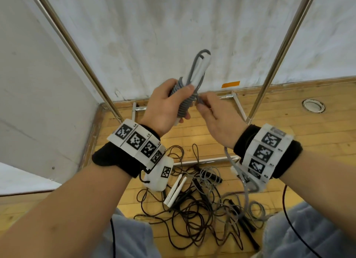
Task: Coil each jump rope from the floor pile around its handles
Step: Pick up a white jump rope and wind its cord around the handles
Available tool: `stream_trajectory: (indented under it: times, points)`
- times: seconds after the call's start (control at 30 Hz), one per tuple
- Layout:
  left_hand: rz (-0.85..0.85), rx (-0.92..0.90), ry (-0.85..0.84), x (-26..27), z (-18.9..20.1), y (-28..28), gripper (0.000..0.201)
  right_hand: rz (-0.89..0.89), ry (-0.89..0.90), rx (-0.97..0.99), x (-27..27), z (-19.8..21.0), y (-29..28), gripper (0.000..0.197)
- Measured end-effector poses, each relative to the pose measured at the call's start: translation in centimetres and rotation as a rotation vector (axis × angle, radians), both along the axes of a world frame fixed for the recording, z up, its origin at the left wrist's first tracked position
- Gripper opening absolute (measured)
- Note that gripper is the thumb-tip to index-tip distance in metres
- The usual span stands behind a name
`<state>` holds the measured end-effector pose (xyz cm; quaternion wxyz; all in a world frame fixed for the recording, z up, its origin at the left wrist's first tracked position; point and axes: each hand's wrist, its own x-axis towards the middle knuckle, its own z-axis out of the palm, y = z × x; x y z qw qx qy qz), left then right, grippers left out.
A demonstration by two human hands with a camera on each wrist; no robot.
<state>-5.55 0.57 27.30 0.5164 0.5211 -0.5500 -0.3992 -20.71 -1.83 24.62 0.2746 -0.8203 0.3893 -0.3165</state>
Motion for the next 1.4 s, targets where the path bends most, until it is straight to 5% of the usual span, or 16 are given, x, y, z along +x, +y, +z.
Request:
stream_trajectory:
  times: [0.17,0.27,0.4,0.5,0.77,0.9,1.4]
  points:
    - [-0.009,-0.001,-0.003,0.0,0.4,0.0,0.023,-0.036,0.104,-0.122,0.1,0.1,-0.7,0.015]
    - [-0.005,0.011,-0.071,-0.3,0.2,0.1,0.016,-0.054,0.219,0.025,0.2,0.0,-1.1,0.020]
    - [-0.007,0.001,-0.096,-0.5,0.4,-0.2,0.026,0.050,-0.046,0.484,1.1,-0.5,0.0,0.023]
    - [0.027,0.018,-0.065,-0.3,0.8,-0.5,0.015,0.070,-0.214,0.609,1.0,-0.2,0.2,0.026]
    - [0.024,0.036,0.000,0.4,1.0,-0.5,0.008,0.020,-0.269,0.567,0.2,-0.4,-0.9,0.046]
    - [0.062,0.034,-0.049,1.1,0.7,-0.5,0.011,-0.046,-0.192,0.408,-0.1,-0.5,-1.4,0.035]
    - [0.212,0.116,-0.921,4.0,-3.5,-2.2,0.034,0.066,0.206,0.237,-1.1,1.0,-0.2,0.043]
